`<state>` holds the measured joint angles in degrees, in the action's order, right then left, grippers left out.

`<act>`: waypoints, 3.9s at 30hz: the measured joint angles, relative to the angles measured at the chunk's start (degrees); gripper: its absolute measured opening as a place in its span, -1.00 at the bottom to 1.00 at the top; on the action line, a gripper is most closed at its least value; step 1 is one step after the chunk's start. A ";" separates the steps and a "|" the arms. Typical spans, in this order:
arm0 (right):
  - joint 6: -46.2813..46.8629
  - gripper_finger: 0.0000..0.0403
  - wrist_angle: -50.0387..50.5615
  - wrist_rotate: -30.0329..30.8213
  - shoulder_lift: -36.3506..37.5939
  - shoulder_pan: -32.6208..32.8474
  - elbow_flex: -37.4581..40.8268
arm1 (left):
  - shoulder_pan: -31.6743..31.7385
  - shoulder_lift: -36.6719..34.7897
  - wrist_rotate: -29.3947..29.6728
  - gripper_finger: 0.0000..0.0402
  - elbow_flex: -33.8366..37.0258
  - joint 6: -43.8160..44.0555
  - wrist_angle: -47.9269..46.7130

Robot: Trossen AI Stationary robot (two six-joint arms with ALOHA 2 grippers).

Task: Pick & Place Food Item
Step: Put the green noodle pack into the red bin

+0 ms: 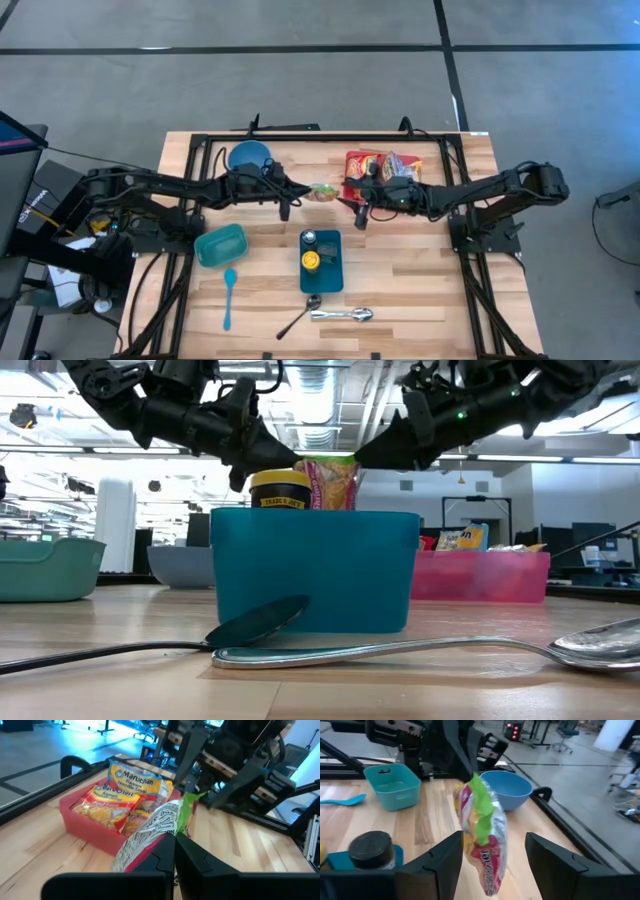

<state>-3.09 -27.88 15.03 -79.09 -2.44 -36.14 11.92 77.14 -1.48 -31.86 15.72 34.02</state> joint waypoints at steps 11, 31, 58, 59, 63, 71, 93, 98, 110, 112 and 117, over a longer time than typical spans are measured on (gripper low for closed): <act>1.58 -0.05 -1.18 -3.17 0.00 -0.01 0.00 | -0.82 0.27 -0.01 -1.00 -0.02 0.00 1.86; 1.93 -0.34 -1.20 -3.22 0.00 0.00 0.00 | -1.46 0.64 -0.03 -1.00 0.00 0.00 3.62; 3.17 -0.99 -0.96 -3.20 0.00 0.00 0.00 | -1.46 0.64 -0.03 -1.00 0.00 0.00 3.45; 3.17 -0.99 -0.94 -3.20 0.00 0.00 0.00 | -1.46 0.64 -0.03 -1.00 0.00 -0.14 3.45; 3.15 -0.99 -0.94 -3.20 0.00 0.00 0.00 | -1.46 0.64 -0.03 -0.98 0.00 -0.60 3.45; 3.15 -1.00 -0.90 -3.20 0.00 0.00 0.00 | -1.46 0.64 -0.20 -0.59 0.00 -3.65 3.05; 3.15 -1.00 0.76 -2.04 1.09 0.00 0.09 | -1.40 -2.90 -0.30 0.24 -0.02 -3.89 0.63; 3.15 -1.00 1.94 1.05 3.76 0.07 0.09 | -1.41 -2.90 -0.28 0.18 -0.02 -3.89 0.48; 3.40 -1.00 8.11 13.77 13.41 -1.11 0.07 | -1.41 -2.90 -0.25 0.12 -0.02 -3.89 0.50; 5.03 -1.00 10.39 15.57 15.09 -2.44 0.07 | -1.42 -2.90 -0.25 0.13 -0.02 -3.89 0.50; 9.21 -1.00 16.87 17.94 18.43 -6.15 0.04 | -1.42 -2.90 -0.25 0.12 -0.02 -3.88 0.50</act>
<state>6.12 -11.00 32.97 -60.66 -8.58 -36.10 10.51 74.24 -1.74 -31.88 11.84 34.52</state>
